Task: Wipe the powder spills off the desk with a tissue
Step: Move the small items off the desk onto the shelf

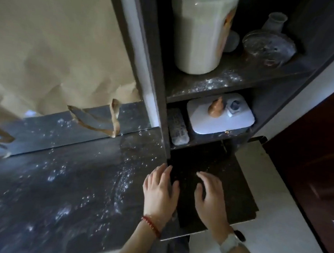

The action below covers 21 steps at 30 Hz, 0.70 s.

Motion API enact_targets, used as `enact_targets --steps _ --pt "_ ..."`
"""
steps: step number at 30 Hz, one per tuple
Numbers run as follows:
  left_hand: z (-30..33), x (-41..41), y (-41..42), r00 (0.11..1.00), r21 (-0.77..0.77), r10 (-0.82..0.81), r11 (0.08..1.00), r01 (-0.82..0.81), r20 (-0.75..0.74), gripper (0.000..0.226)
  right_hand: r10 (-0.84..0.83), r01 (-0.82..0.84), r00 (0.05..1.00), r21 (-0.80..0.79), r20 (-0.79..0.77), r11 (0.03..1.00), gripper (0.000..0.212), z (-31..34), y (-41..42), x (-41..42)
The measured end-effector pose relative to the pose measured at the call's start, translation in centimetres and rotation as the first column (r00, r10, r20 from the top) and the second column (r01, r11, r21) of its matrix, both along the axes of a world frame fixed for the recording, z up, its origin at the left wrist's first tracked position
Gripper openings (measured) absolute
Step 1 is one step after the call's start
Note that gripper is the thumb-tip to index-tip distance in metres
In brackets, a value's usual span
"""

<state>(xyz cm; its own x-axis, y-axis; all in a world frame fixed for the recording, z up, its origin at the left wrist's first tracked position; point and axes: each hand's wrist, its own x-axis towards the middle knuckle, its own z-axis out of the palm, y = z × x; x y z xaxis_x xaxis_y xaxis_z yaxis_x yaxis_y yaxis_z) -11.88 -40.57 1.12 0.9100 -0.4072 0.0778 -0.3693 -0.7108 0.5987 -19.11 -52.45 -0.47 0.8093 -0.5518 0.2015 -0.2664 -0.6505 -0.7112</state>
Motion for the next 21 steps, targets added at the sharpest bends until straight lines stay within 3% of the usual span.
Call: enact_targets --steps 3,6,13,21 --pt "-2.4 -0.7 8.4 0.992 0.236 0.092 0.969 -0.069 -0.088 0.042 0.198 -0.198 0.977 0.003 -0.084 0.98 0.027 -0.9 5.4 -0.6" --pt "-3.1 -1.7 16.5 0.963 0.335 0.228 0.927 -0.17 -0.142 0.044 0.379 -0.387 0.911 -0.015 -0.164 0.922 0.028 -1.3 11.3 -0.4" --pt "-2.7 -4.8 35.0 0.838 0.318 0.525 0.828 -0.462 -0.149 0.043 0.595 -0.628 0.762 -0.068 -0.256 0.775 0.027 -1.4 28.1 1.3" --pt "-1.4 -7.1 55.1 0.668 0.326 0.725 0.68 -0.657 -0.164 0.04 0.769 -0.795 0.556 0.067 -0.315 0.602 0.029 -0.8 46.8 4.1"
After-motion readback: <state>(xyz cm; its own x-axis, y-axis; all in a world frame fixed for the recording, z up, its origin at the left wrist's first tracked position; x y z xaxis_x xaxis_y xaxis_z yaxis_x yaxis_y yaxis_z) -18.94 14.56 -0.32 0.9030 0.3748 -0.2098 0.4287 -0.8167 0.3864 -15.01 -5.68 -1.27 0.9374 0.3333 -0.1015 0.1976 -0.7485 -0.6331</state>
